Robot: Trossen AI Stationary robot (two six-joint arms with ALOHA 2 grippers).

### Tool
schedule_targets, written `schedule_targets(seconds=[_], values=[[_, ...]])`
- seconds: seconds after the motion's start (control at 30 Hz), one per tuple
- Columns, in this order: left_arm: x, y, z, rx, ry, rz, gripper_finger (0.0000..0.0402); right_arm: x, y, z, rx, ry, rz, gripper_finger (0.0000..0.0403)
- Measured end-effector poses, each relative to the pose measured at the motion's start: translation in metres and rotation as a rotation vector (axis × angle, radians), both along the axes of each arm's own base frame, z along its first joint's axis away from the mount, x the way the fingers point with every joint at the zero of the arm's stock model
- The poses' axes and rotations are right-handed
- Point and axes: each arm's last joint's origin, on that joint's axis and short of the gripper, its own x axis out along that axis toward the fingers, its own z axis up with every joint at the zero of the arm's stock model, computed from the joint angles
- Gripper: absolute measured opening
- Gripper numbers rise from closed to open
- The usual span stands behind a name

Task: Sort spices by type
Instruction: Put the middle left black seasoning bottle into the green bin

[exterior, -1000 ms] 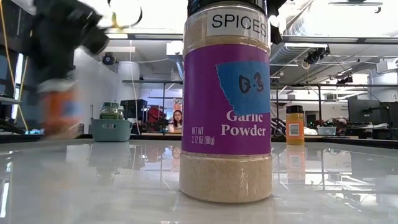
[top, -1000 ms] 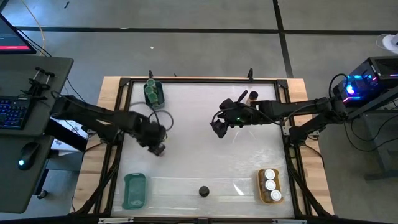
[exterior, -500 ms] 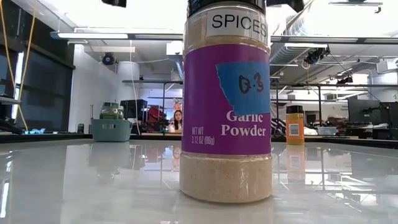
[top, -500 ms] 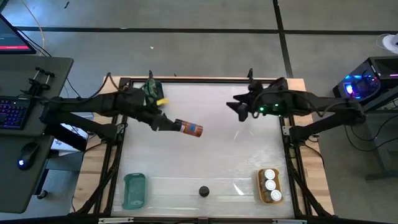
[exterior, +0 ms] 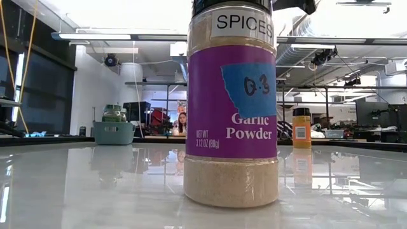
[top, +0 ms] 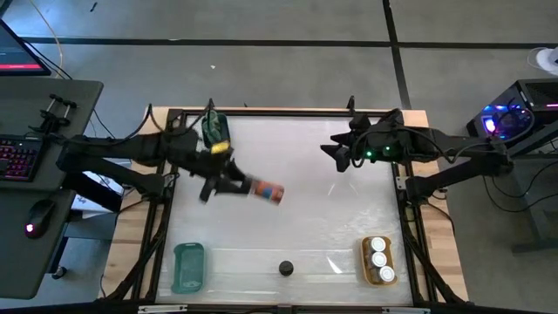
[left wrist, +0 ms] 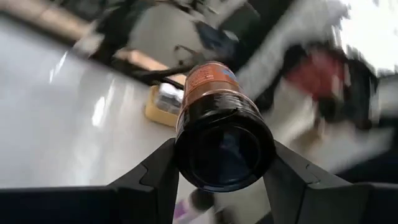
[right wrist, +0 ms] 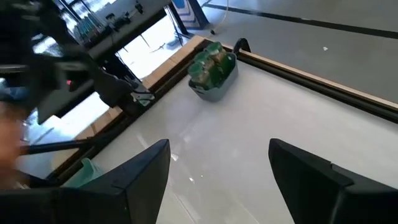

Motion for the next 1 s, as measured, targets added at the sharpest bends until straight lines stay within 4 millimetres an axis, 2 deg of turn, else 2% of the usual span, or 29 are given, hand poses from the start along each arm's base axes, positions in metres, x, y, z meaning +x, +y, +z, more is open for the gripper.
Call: schedule_targets(seconds=[0.17,0.23,0.43,0.53,0.63,0.73,0.87,1.0], values=[[-0.007,-0.034,-0.002,0.559,-0.208,-0.293,0.0157,-0.001,0.0,-0.003,-0.001,0.037,0.0,0.0268],[-0.011,-0.045,-0.005,0.748,-0.246,-0.351,0.0157,-0.002,0.0,-0.003,-0.001,0.038,0.0,0.0268],[-0.015,-0.064,-0.012,1.184,-0.152,-0.156,0.0157,-0.001,0.0,-0.003,0.001,0.036,0.0,0.0268],[-0.017,-0.069,-0.011,1.289,-0.144,-0.116,0.0157,-0.001,0.0,-0.003,0.005,0.034,-0.003,0.0268],[-0.018,-0.068,-0.011,1.162,-0.097,-0.01,0.0157,-0.001,0.0,-0.003,0.004,0.033,-0.003,0.0268],[-0.02,-0.066,-0.008,0.82,-0.014,0.15,0.0157,-0.001,0.0,-0.003,-0.001,0.036,0.0,0.0268],[-0.03,-0.069,-0.003,0.453,0.193,0.091,0.0157,-0.001,0.0,-0.003,-0.025,0.046,0.012,0.0268],[-0.044,-0.091,-0.015,0.252,0.532,-0.041,0.0157,-0.002,-0.001,-0.003,-0.064,0.063,0.005,0.0268]])
